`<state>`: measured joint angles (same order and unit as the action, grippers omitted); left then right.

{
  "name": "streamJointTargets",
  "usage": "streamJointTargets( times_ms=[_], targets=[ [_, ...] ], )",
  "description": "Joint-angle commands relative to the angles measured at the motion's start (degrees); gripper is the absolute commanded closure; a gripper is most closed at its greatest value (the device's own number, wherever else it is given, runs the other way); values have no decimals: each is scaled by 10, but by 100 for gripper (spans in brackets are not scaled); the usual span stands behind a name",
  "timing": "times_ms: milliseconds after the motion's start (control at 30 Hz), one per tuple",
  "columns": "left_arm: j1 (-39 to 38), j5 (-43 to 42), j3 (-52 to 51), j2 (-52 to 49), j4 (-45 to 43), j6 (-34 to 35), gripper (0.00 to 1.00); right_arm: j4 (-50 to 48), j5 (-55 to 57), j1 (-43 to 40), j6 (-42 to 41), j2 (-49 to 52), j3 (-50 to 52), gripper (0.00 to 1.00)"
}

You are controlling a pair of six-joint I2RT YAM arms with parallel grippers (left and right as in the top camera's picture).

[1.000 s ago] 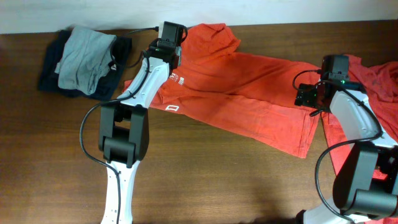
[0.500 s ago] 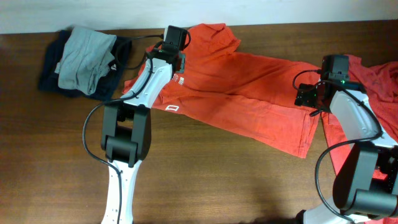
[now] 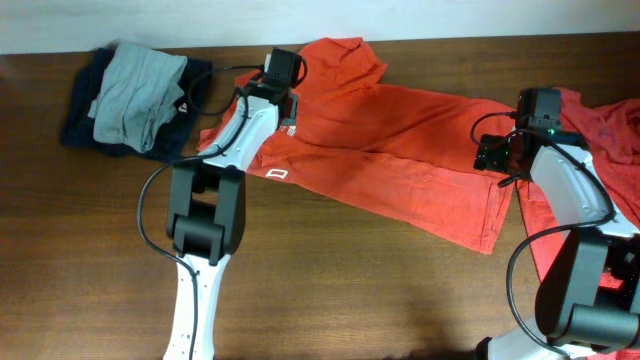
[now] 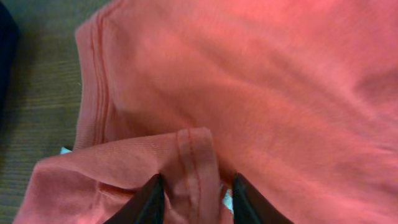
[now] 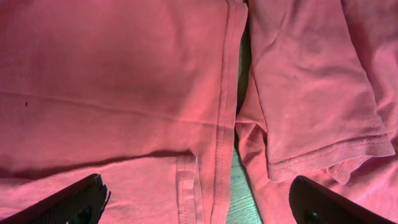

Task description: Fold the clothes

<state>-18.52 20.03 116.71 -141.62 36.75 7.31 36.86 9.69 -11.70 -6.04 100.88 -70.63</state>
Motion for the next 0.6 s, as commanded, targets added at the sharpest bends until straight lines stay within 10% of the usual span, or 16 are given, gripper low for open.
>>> streamJointTargets(
  times_ms=[0,567],
  targets=[
    [-2,39,8,-8,-3,-1,73,0,-3,0,-7,-14,-11,1],
    [-2,40,51,-8,-11,10,91,0,-3,0,-7,-14,-10,1]
  ],
)
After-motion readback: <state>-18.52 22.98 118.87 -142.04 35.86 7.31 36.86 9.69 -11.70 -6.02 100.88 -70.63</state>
